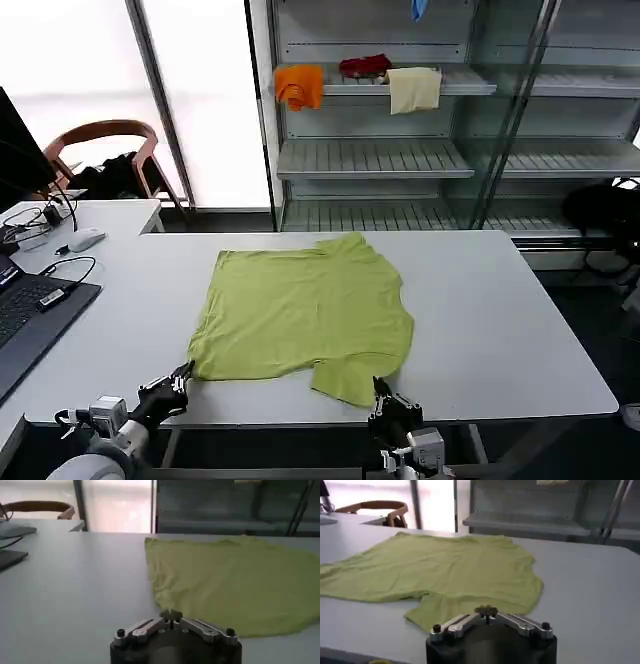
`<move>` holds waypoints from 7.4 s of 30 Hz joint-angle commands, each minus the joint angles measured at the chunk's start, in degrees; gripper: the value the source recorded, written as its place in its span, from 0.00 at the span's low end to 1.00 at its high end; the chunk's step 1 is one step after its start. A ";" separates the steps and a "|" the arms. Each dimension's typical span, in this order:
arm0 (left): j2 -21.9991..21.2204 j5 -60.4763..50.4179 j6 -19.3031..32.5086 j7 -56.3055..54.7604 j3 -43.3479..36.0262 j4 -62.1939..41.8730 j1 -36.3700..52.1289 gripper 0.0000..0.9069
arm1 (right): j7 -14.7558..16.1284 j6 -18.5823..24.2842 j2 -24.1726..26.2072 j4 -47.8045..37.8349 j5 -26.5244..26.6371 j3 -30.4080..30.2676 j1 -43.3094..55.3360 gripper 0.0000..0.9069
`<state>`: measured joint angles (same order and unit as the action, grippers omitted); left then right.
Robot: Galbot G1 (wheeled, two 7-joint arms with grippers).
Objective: Fold and organize the clothes.
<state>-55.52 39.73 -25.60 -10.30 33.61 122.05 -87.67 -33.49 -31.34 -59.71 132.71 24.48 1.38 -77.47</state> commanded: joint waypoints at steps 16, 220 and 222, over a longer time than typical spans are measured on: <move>-0.71 1.61 0.43 -10.29 -7.37 -4.46 17.24 0.01 | 5.23 -1.80 1.82 -2.73 1.76 2.89 8.27 0.00; -4.09 -2.70 5.70 3.31 -9.90 -20.97 18.14 0.02 | 18.73 11.47 1.25 -28.07 4.50 5.18 16.50 0.14; -4.00 -3.24 6.05 3.58 -10.04 -20.85 17.99 0.02 | 18.74 11.50 1.27 -28.02 4.50 5.21 16.52 0.04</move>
<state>-59.48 37.18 -20.00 -7.13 23.94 102.08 -69.40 -14.91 -19.98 -58.44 104.80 28.98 6.54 -60.96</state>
